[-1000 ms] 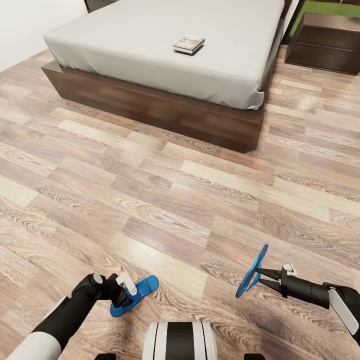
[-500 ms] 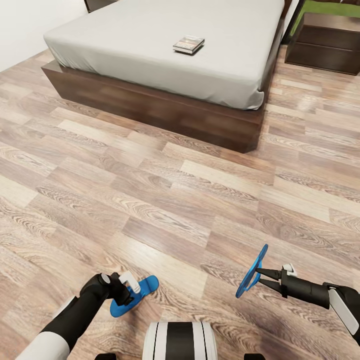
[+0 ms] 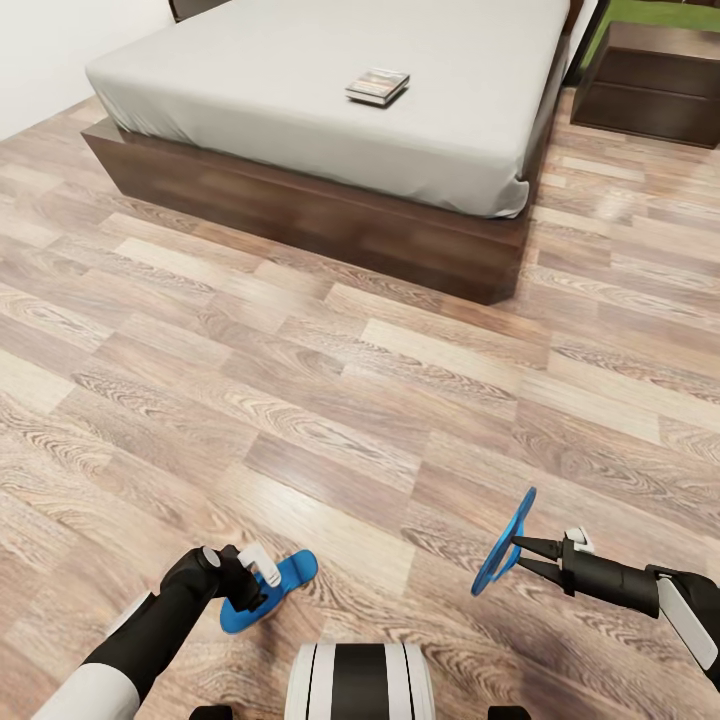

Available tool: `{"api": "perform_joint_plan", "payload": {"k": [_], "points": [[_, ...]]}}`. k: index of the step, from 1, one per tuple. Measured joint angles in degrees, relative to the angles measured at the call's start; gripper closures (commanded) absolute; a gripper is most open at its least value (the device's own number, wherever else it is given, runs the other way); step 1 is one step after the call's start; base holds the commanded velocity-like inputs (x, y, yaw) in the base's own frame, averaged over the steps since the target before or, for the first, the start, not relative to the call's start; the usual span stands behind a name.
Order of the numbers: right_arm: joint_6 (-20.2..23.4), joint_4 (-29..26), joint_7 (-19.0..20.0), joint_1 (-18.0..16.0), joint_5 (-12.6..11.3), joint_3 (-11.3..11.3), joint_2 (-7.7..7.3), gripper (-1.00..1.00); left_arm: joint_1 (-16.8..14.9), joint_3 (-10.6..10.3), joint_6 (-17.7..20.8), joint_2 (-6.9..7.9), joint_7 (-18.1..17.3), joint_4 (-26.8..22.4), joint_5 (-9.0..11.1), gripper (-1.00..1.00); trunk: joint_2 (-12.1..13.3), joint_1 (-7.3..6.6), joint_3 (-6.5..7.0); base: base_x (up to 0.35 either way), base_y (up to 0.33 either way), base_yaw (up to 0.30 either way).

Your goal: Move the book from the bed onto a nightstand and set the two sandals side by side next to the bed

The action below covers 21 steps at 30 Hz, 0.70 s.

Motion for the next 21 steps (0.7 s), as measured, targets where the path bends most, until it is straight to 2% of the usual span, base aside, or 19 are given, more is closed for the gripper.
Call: {"api": "perform_joint_plan", "payload": {"k": [4, 10, 21], "points": [[0.0, 0.0, 0.0, 0.0, 0.0, 0.0, 0.00, 1.00, 0.0, 0.0, 0.0, 0.00, 0.0, 0.0, 0.0, -1.00, -0.1, 0.10, -0.89, 0.000, 0.000, 0.000], [0.1, 0.0, 0.0, 0.0, -0.1, 0.0, 0.00, 1.00, 0.0, 0.0, 0.0, 0.00, 0.0, 0.0, 0.0, -1.00, -0.1, 0.10, -0.89, 0.000, 0.000, 0.000], [0.0, 0.0, 0.0, 0.0, 0.0, 0.0, 0.00, 1.00, 0.0, 0.0, 0.0, 0.00, 0.0, 0.0, 0.0, -1.00, -0.2, 0.39, -3.32, 0.000, 0.000, 0.000]]}}
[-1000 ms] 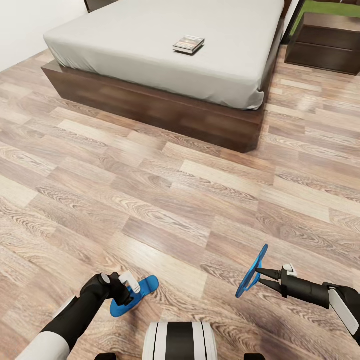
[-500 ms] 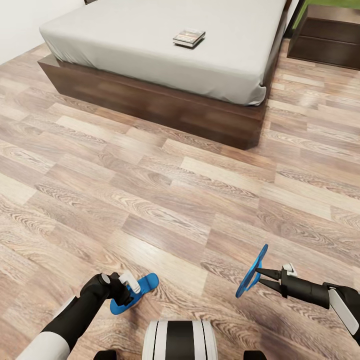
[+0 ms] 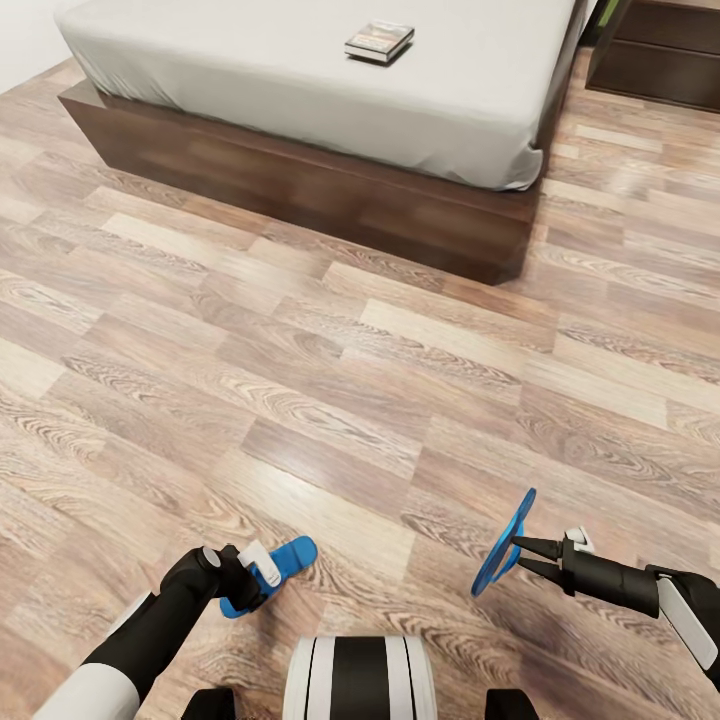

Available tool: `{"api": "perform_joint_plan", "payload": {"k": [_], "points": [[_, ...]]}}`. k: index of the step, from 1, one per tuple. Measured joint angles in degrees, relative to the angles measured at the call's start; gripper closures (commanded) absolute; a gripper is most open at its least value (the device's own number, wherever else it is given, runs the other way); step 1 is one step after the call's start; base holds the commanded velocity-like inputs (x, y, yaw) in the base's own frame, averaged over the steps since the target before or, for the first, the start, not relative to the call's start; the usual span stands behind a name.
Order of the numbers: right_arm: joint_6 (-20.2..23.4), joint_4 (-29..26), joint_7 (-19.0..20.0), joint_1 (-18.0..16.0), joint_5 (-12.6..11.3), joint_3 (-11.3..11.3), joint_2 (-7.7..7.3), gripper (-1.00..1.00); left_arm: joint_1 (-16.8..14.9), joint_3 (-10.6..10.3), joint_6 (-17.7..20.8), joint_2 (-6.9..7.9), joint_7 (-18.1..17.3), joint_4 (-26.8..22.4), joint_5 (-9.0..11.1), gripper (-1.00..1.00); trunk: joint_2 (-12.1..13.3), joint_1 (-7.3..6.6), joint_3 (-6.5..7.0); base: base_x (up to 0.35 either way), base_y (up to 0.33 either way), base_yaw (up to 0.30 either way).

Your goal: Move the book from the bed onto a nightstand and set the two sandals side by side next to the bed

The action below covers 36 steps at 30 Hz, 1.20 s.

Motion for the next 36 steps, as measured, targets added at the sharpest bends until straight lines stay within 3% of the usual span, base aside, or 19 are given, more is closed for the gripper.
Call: {"api": "perform_joint_plan", "payload": {"k": [8, 12, 36], "points": [[0.1, 0.0, 0.0, 0.0, -0.1, 0.0, 0.00, 1.00, 0.0, 0.0, 0.0, 0.00, 0.0, 0.0, 0.0, -1.00, 0.0, 0.05, -0.45, 0.000, 0.000, 0.000], [0.0, 0.0, 0.0, 0.0, 0.0, 0.0, 0.00, 1.00, 0.0, 0.0, 0.0, 0.00, 0.0, 0.0, -0.1, -1.00, -0.1, 0.16, -1.33, 0.000, 0.000, 0.000], [0.1, 0.0, -0.1, 0.0, -0.1, 0.0, 0.00, 1.00, 0.0, 0.0, 0.0, 0.00, 0.0, 0.0, -0.1, -1.00, -0.1, 0.14, -1.34, 0.039, 0.000, 0.000]]}}
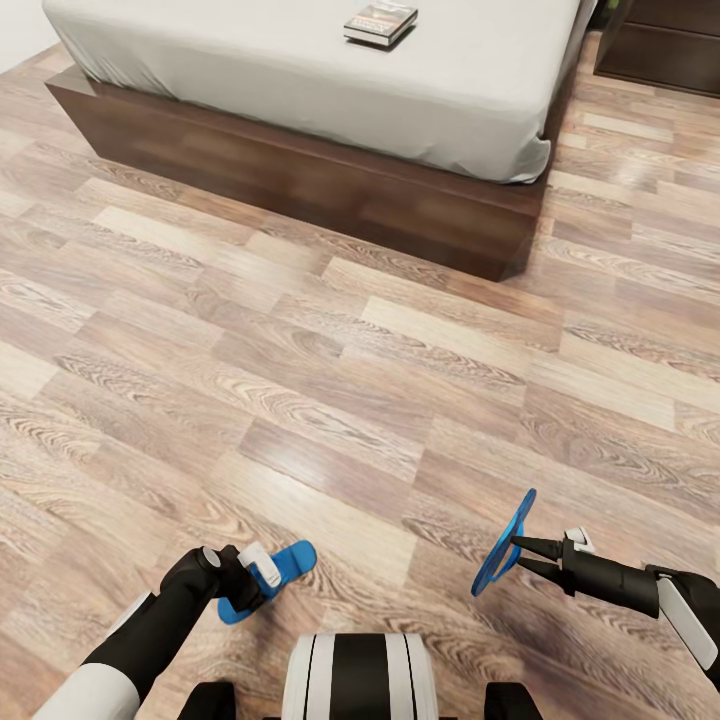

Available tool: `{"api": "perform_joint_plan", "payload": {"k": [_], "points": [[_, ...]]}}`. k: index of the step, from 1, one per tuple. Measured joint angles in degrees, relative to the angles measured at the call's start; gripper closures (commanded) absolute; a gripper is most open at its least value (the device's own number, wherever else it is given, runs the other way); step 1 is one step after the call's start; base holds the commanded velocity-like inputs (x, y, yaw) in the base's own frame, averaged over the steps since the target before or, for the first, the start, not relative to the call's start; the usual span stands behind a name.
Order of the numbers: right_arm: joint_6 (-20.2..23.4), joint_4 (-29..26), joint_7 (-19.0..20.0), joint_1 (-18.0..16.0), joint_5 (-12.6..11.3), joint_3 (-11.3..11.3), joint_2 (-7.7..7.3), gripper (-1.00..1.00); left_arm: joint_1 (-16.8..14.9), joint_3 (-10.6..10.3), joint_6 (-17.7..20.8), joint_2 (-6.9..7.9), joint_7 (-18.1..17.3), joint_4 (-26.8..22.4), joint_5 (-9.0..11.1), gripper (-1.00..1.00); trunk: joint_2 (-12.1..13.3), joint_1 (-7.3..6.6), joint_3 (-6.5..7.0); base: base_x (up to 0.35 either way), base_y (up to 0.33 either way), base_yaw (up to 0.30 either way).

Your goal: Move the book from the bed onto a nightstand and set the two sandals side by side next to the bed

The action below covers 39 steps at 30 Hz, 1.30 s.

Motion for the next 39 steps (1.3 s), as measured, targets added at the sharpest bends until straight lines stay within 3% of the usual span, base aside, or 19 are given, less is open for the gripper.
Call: {"api": "perform_joint_plan", "payload": {"k": [32, 39], "points": [[0.0, 0.0, 0.0, 0.0, 0.0, 0.0, 0.01, 1.00, 0.0, 0.0, -0.1, -0.35, 0.1, 0.3, 0.1, -1.00, 0.0, 0.01, 0.00, 0.013, -0.021, 0.000], [0.0, -0.1, 0.0, 0.0, 0.0, 0.0, 0.03, 1.00, 0.0, 0.0, -0.1, -0.35, 0.1, 0.3, 0.0, -1.00, 0.0, 0.09, -0.67, 0.000, 0.000, 0.000]]}}
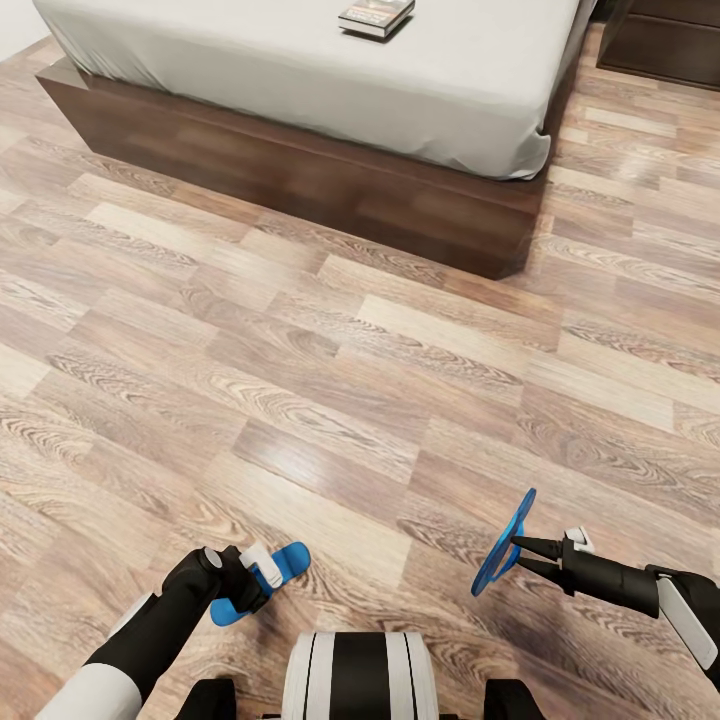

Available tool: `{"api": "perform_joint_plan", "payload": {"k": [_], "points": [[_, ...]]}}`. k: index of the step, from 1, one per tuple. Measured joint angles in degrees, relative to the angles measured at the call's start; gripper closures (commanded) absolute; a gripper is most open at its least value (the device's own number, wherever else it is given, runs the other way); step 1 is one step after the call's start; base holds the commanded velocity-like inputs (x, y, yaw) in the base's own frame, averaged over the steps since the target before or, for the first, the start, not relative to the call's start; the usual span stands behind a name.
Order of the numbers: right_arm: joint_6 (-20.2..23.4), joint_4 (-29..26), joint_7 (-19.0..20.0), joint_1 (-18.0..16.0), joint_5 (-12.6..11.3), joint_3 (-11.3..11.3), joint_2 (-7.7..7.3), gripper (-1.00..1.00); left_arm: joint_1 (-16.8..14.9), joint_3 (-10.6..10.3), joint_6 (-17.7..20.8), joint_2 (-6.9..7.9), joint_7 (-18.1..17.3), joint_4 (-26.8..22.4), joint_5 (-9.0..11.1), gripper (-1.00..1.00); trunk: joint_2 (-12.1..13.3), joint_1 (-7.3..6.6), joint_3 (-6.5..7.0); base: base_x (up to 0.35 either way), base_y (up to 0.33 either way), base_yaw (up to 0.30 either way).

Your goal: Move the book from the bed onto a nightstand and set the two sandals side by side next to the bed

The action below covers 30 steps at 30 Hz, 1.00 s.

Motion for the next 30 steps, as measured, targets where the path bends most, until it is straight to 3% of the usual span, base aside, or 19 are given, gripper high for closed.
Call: {"api": "perform_joint_plan", "payload": {"k": [5, 11, 21, 25, 30], "points": [[0.0, 0.0, 0.0, 0.0, 0.0, 0.0, -0.01, 1.00, 0.0, 0.0, 0.0, 0.00, 0.0, 0.0, 0.0, -1.00, 0.0, 0.00, 0.00, 0.000, 0.000, 0.000], [0.0, 0.0, 0.0, 0.0, 0.1, 0.0, 0.00, 1.00, 0.0, 0.0, 0.0, 0.00, 0.0, 0.0, 0.0, -1.00, -0.1, 0.16, -1.32, 0.000, 0.000, 0.000], [0.0, 0.0, 0.0, 0.0, 0.0, 0.0, 0.00, 1.00, 0.0, 0.0, 0.0, 0.00, 0.0, 0.0, 0.0, -1.00, -0.1, 0.15, -1.33, 0.000, 0.000, 0.000], [0.0, 0.0, 0.0, 0.0, 0.1, 0.0, 0.03, 1.00, 0.0, 0.0, 0.0, 0.00, 0.0, 0.0, 0.0, -1.00, -0.1, 0.26, -2.21, 0.000, 0.000, 0.000], [0.0, 0.0, 0.1, 0.0, 0.0, 0.0, 0.00, 1.00, 0.0, 0.0, 0.0, 0.00, 0.0, 0.0, 0.0, -1.00, -0.1, 0.26, -2.22, 0.000, 0.000, 0.000]]}}
